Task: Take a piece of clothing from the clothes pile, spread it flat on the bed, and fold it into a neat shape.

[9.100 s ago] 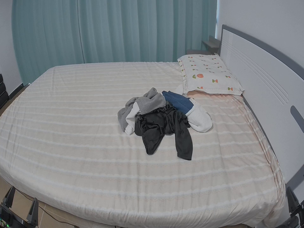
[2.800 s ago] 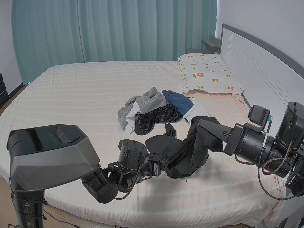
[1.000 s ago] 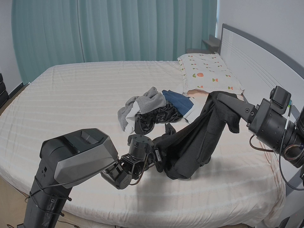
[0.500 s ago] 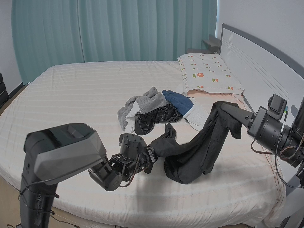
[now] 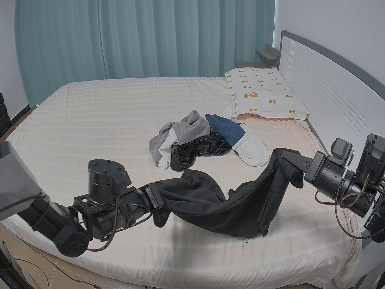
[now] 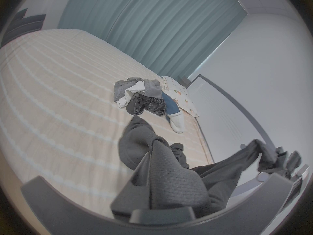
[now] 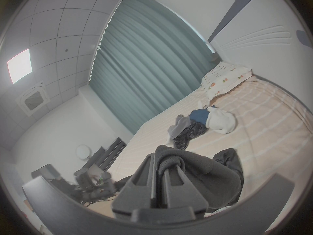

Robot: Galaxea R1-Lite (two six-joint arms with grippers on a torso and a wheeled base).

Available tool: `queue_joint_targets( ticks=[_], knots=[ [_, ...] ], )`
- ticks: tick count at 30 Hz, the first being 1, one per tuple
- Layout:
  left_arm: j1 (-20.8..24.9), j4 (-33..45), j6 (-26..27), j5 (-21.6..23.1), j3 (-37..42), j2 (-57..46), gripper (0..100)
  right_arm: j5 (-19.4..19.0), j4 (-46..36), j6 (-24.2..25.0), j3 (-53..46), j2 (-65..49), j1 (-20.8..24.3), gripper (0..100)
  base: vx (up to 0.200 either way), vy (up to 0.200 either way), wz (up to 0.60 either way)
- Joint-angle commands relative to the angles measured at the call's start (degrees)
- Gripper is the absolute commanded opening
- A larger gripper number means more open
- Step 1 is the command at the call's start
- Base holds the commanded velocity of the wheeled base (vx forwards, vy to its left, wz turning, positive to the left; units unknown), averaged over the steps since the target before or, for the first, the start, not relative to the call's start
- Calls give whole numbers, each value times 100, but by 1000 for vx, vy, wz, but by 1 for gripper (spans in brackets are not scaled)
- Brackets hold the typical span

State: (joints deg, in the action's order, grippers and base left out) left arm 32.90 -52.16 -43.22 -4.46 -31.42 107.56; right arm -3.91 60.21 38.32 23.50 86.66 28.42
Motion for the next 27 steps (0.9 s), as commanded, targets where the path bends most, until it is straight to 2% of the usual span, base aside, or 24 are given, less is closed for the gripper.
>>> queue_joint_targets(
  ticks=[1, 3, 6, 11, 16, 27],
  knots=[
    [6, -31, -381, 16, 610, -1141, 0, 717, 413, 44, -206, 342, 59, 0, 0, 0, 0],
    [6, -13, -890, 51, 601, -1369, 0, 936, 457, 115, -338, 316, 6, 0, 0, 0, 0],
    [50, -4, -943, 7, 619, -1448, 0, 910, 474, 124, -426, 290, -108, 0, 0, 0, 0],
    [94, -4, -1092, 16, 935, -1554, 0, 822, 483, 897, -487, 606, -249, 0, 0, 0, 0],
    [102, -13, -1321, 16, 1006, -1545, 0, 822, 501, 967, -487, 685, -302, 0, 0, 0, 0],
    [120, -4, -1400, 16, 1006, -1518, 0, 813, 492, 976, -522, 738, -240, 0, -200, 0, 0]
  ],
)
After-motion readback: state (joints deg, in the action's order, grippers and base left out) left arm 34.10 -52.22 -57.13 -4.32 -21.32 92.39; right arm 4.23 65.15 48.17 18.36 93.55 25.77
